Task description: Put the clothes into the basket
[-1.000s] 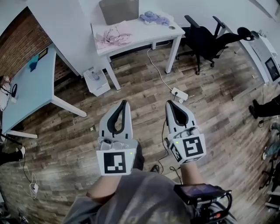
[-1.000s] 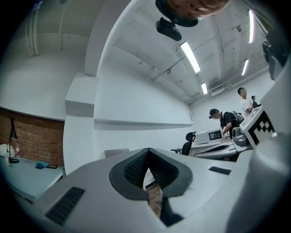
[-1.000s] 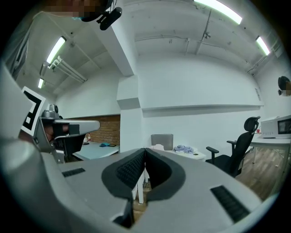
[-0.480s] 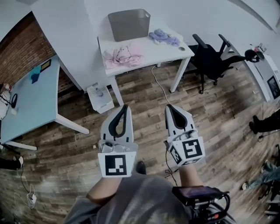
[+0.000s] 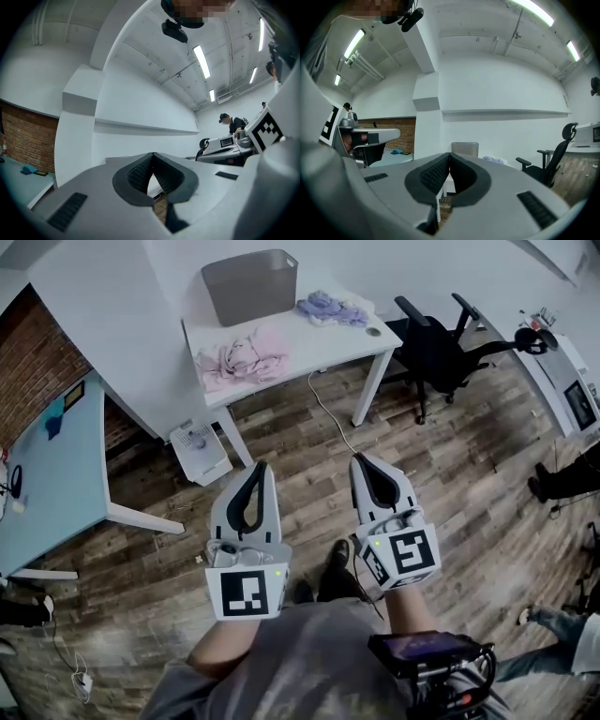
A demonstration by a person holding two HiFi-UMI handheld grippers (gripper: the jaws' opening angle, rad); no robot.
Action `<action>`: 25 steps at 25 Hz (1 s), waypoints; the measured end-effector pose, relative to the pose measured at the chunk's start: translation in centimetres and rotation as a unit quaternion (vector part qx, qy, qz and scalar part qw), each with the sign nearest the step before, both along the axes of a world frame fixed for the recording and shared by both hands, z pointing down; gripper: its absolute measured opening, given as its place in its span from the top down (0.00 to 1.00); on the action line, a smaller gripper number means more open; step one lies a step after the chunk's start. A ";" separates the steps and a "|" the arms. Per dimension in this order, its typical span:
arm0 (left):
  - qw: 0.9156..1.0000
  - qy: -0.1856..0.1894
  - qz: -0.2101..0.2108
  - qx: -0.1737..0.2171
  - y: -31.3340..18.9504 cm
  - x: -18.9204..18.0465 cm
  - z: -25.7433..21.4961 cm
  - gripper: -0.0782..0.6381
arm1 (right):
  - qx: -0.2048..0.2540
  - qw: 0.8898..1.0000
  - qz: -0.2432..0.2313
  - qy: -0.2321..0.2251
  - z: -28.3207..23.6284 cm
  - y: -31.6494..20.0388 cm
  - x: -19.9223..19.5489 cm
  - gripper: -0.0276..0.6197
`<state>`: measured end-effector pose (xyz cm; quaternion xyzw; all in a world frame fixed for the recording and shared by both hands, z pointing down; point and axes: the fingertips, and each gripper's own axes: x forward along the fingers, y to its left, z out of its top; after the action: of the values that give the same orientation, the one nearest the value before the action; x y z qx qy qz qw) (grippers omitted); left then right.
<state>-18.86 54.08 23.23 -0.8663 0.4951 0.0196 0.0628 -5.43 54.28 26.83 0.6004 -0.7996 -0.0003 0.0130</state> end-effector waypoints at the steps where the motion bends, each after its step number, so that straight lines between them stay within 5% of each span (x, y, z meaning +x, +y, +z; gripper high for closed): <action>1: 1.000 -0.001 0.002 -0.003 -0.4 0.3 0.2 0.88 | -0.001 1.000 0.002 0.000 0.1 -0.3 0.3 0.95; 13: 0.999 -0.016 0.003 -0.030 -7.3 5.3 2.8 0.88 | -0.031 0.999 0.011 -0.017 3.3 -6.6 5.9 0.95; 25: 0.999 -0.048 0.018 -0.006 -17.2 15.8 1.5 0.88 | -0.022 0.998 0.033 -0.043 3.1 -15.6 17.0 0.95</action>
<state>-3.04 36.90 24.76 -0.8755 0.4757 -0.0239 0.0813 11.56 38.71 29.91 0.6252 -0.7792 0.0436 -0.0085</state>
